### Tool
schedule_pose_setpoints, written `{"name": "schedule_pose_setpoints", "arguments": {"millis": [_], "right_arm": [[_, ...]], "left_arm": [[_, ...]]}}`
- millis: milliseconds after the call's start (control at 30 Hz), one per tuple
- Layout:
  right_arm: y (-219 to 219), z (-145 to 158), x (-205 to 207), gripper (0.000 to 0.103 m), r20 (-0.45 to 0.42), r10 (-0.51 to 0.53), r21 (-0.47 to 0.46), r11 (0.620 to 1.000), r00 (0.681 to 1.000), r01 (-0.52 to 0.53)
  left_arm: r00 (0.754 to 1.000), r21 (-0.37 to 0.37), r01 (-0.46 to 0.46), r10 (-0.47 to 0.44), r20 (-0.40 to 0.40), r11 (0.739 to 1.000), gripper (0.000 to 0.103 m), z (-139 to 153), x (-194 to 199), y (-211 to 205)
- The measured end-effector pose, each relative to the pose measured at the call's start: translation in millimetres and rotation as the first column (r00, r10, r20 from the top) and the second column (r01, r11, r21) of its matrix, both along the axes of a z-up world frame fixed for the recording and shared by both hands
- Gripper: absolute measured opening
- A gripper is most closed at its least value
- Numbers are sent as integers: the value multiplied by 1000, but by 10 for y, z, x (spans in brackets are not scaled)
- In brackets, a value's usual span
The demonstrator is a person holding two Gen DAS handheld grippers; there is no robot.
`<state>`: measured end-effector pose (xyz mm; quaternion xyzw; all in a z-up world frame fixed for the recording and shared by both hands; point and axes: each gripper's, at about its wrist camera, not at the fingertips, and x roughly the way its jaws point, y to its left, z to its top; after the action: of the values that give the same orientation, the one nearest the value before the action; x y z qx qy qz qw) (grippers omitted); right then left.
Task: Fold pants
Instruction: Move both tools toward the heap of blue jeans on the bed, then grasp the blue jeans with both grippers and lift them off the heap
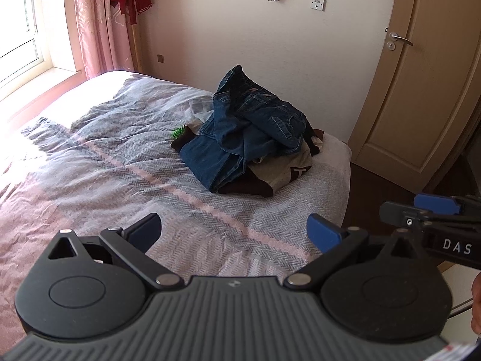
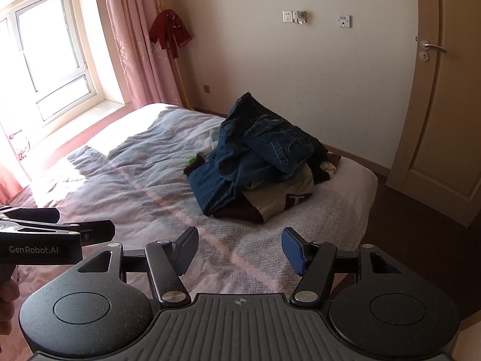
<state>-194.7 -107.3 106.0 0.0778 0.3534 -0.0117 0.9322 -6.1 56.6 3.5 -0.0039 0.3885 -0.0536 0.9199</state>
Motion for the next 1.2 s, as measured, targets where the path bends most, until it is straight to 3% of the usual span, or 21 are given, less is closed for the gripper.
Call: {"name": "schedule_pose_setpoints", "arguments": {"millis": [200, 367, 433, 533, 667, 800, 933, 1200], "right_arm": [[25, -72, 4, 59, -1, -40, 4, 999, 999, 40], [-133, -152, 89, 59, 2, -91, 81, 993, 996, 90], [-217, -193, 154, 62, -1, -98, 116, 988, 995, 97], [-317, -264, 280, 76, -4, -95, 145, 985, 995, 95], [-481, -399, 495, 78, 1, -103, 197, 975, 995, 101], [-671, -564, 878, 78, -47, -79, 163, 983, 996, 86], [-978, -799, 1326, 78, -78, -65, 175, 982, 995, 78], [-1654, -1256, 2153, 77, -124, -104, 196, 972, 987, 127]], "left_arm": [[1000, -3, 21, -21, -14, 1000, 101, -84, 35, 106], [999, -15, 20, -20, -43, 1000, 101, -201, 133, 196], [999, -15, 14, -14, -46, 1000, 101, -240, 197, 218], [999, -25, 2, -4, -48, 1000, 101, -317, 299, 248], [998, -33, -24, 22, -56, 999, 101, -466, 507, 272], [995, -31, -87, 86, -56, 996, 101, -650, 804, 278], [985, -27, -139, 136, -107, 990, 101, -882, 1239, 256], [985, -9, -108, 106, -138, 994, 97, -1432, 2254, -51]]}}
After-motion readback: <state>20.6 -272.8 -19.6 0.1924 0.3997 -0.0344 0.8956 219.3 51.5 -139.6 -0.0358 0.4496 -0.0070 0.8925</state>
